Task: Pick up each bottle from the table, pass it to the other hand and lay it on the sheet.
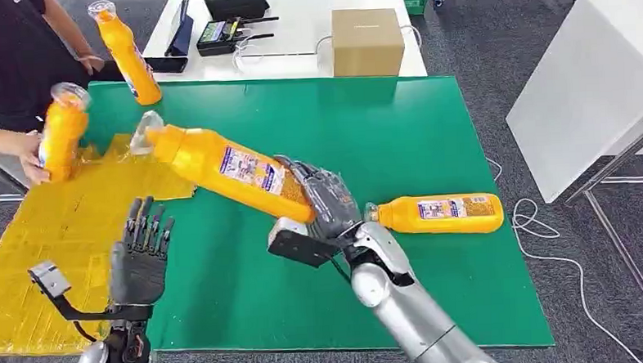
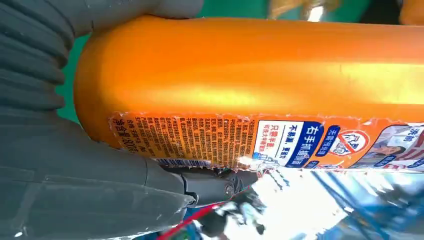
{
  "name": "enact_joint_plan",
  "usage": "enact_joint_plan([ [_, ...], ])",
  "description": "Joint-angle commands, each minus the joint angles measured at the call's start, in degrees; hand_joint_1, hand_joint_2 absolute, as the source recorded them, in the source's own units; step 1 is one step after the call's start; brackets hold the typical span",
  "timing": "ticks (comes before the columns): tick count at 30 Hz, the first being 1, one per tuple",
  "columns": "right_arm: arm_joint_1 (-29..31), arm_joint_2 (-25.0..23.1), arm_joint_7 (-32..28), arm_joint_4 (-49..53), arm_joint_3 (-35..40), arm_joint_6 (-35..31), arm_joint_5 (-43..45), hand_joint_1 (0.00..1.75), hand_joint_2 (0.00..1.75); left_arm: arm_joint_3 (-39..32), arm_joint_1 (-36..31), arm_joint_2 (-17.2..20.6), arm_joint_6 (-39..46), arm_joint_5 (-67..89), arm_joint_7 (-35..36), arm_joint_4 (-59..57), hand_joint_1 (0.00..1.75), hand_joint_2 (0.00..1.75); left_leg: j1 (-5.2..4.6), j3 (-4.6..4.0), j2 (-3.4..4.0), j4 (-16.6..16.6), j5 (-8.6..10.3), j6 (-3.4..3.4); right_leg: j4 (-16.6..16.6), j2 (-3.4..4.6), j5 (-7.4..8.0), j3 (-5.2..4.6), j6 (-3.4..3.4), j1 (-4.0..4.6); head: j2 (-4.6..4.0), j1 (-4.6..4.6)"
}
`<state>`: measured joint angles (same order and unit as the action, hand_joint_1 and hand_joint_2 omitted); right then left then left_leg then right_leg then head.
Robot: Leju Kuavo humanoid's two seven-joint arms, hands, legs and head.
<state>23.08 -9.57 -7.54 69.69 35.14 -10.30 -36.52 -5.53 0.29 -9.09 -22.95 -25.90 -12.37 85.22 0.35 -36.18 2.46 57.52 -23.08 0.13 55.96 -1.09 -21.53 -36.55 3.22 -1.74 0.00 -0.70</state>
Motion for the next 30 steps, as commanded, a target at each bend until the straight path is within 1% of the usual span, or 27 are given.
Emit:
enact_joint_plan([
  [1,-1.13,-1.28,-0.97,3.36,5.54,-0.05,0.78,1.75,1.75,7.17,0.70,0.25,1.12,0.56,0.34,1.39,0.00,1.75,0.05,0.09,-0.11,0.01,-0.05,-0.02,0.00,0.03,-0.03,0.08,-0.12,0.04,0.00,0.02],
  [4,-0.45,-2.63,-0.91,0.42,8.32,2.08,0.54,1.75,1.75,8.20,0.22,-0.03,1.01,0.78,0.23,1.17,0.00,1.75,0.11,0.29,-0.20,0.05,-0.15,-0.04,0.03,0.07,-0.11,0.27,-0.23,0.09,0.00,0.02],
  [6,0.95,-3.29,0.79,-2.97,11.82,5.49,-0.59,1.75,1.75,8.75,-0.05,-0.04,0.78,0.77,0.25,1.10,0.00,1.75,0.08,0.23,-0.12,0.01,-0.09,-0.02,0.00,0.09,-0.06,0.20,-0.17,0.07,0.00,0.02],
  [7,1.62,-4.29,1.06,-6.08,13.41,7.28,-0.28,1.75,1.75,9.04,-0.34,-0.09,0.44,0.33,0.16,1.02,0.00,1.75,0.04,0.18,-0.05,-0.02,-0.05,-0.01,-0.01,0.10,-0.03,0.14,-0.12,0.03,0.00,0.00],
  [9,2.52,-5.74,0.80,-11.22,15.40,8.91,0.89,1.75,1.75,9.67,-0.65,0.08,-0.27,-0.30,0.11,0.99,0.00,1.75,0.14,0.46,-0.07,0.00,-0.20,-0.04,-0.02,0.24,-0.11,0.39,-0.26,0.11,0.00,0.02],
  [10,2.86,-6.42,0.40,-14.16,16.62,8.79,0.92,1.75,1.75,10.07,-0.63,0.12,-0.60,-0.50,0.04,1.24,0.00,1.75,0.05,0.19,-0.02,-0.06,-0.04,-0.02,-0.04,0.12,-0.01,0.15,-0.12,0.04,0.00,0.00],
  [11,2.64,-6.43,0.20,-14.31,16.74,8.55,0.89,1.75,1.75,10.14,-0.62,0.08,-0.62,-0.51,0.04,1.29,0.00,1.75,0.11,0.37,-0.08,-0.05,-0.12,-0.03,-0.05,0.15,-0.07,0.33,-0.20,0.08,0.00,0.00],
  [13,2.69,-6.57,-0.13,-14.97,16.96,8.08,0.83,1.75,1.75,10.22,-0.54,0.09,-0.69,-0.61,0.04,1.47,0.00,1.75,0.05,0.21,-0.12,-0.06,-0.03,-0.02,-0.03,0.02,-0.05,0.19,-0.13,0.03,0.00,0.00],
  [14,2.83,-6.48,-0.26,-15.14,17.00,7.97,0.94,1.75,1.75,10.29,-0.47,0.18,-0.75,-0.63,0.04,1.46,0.00,1.75,0.10,0.36,-0.17,-0.03,-0.11,-0.02,-0.03,0.06,-0.11,0.34,-0.21,0.08,0.00,0.00],
  [16,2.98,-6.41,-0.25,-15.10,16.94,7.97,0.94,1.75,1.75,10.27,-0.46,0.21,-0.75,-0.63,0.04,1.46,0.00,1.75,0.05,0.15,-0.13,-0.05,-0.02,0.00,-0.04,0.00,-0.03,0.14,-0.12,0.03,0.00,0.02],
  [17,2.92,-6.18,-0.17,-14.68,17.20,8.45,1.02,1.75,1.75,10.32,-0.37,0.27,-0.92,-0.72,-0.01,1.57,0.00,1.75,0.11,0.32,-0.20,-0.02,-0.11,-0.01,-0.04,0.03,-0.10,0.32,-0.21,0.09,0.00,0.00],
  [18,2.64,-6.27,-0.09,-15.37,17.92,9.02,1.05,1.75,1.75,10.42,-0.14,0.17,-1.23,-0.94,-0.14,2.07,0.00,1.75,0.08,0.24,-0.22,-0.02,-0.06,-0.01,-0.03,-0.02,-0.08,0.25,-0.17,0.06,0.00,0.02],
  [19,2.60,-6.36,-0.07,-15.97,18.43,9.32,1.07,1.75,1.75,10.51,0.01,0.12,-1.51,-1.32,-0.25,2.31,0.00,1.75,0.11,0.34,-0.26,-0.01,-0.11,-0.01,-0.03,-0.01,-0.12,0.35,-0.21,0.08,0.00,0.04],
  [20,2.52,-6.61,-0.06,-17.39,19.27,9.86,1.21,1.75,1.75,10.85,0.19,0.27,-1.95,-1.77,-0.23,2.65,0.00,1.75,0.04,0.05,-0.10,-0.03,0.00,-0.01,-0.02,0.01,0.00,0.04,-0.10,0.03,0.00,0.00],
  [21,2.50,-6.81,0.04,-18.48,19.96,9.92,1.20,1.75,1.75,11.02,0.31,0.27,-2.14,-1.89,-0.25,3.00,0.00,1.75,0.08,0.26,-0.19,-0.04,-0.08,-0.02,-0.04,0.02,-0.08,0.26,-0.18,0.06,0.00,0.02],
  [22,3.01,-6.86,-0.50,-19.93,21.29,10.49,1.26,1.75,1.75,11.23,0.28,0.22,-2.36,-2.10,-0.33,3.36,0.00,1.75,0.04,0.14,-0.14,-0.06,-0.02,-0.01,-0.05,0.00,-0.03,0.14,-0.12,0.03,0.00,0.00],
  [23,3.56,-6.88,-1.04,-21.04,22.05,11.10,1.65,1.75,1.75,11.32,0.09,0.18,-2.24,-2.16,-0.39,3.46,0.00,1.75,0.11,0.32,-0.18,-0.05,-0.11,-0.03,-0.07,0.05,-0.09,0.32,-0.20,0.10,0.00,0.02],
  [25,4.15,-6.90,-1.77,-22.36,22.84,11.67,2.09,1.75,1.75,11.46,-0.19,0.15,-2.05,-2.24,-0.44,3.54,0.00,1.75,0.08,0.15,-0.21,-0.03,-0.03,-0.02,-0.05,-0.05,-0.05,0.16,-0.15,0.07,0.00,0.02],
  [26,4.36,-7.03,-2.18,-23.30,23.62,11.92,2.21,1.75,1.75,11.46,-0.40,0.20,-1.87,-2.26,-0.49,3.44,0.00,1.75,0.13,0.30,-0.30,-0.01,-0.11,-0.03,-0.03,-0.06,-0.13,0.31,-0.22,0.11,0.00,0.00],
  [27,4.31,-7.12,-2.44,-23.66,24.01,12.00,2.31,1.75,1.75,11.44,-0.51,0.23,-1.77,-2.23,-0.54,3.29,0.00,1.75,0.04,0.07,-0.19,-0.05,0.01,-0.01,-0.05,-0.08,-0.03,0.05,-0.11,0.04,0.00,0.00],
  [28,4.32,-7.26,-2.59,-24.09,24.63,12.33,2.43,1.75,1.75,11.42,-0.73,0.34,-1.68,-2.04,-0.69,3.05,0.00,1.75,0.12,0.33,-0.34,-0.04,-0.10,-0.03,-0.06,-0.10,-0.13,0.33,-0.22,0.11,0.00,0.00],
  [30,4.27,-7.22,-2.71,-24.14,25.05,12.33,2.45,1.75,1.75,11.30,-0.94,0.38,-1.59,-1.58,-1.17,2.96,0.00,1.75,0.09,0.23,-0.33,-0.05,-0.04,-0.02,-0.06,-0.14,-0.10,0.22,-0.17,0.08,0.00,0.00],
])
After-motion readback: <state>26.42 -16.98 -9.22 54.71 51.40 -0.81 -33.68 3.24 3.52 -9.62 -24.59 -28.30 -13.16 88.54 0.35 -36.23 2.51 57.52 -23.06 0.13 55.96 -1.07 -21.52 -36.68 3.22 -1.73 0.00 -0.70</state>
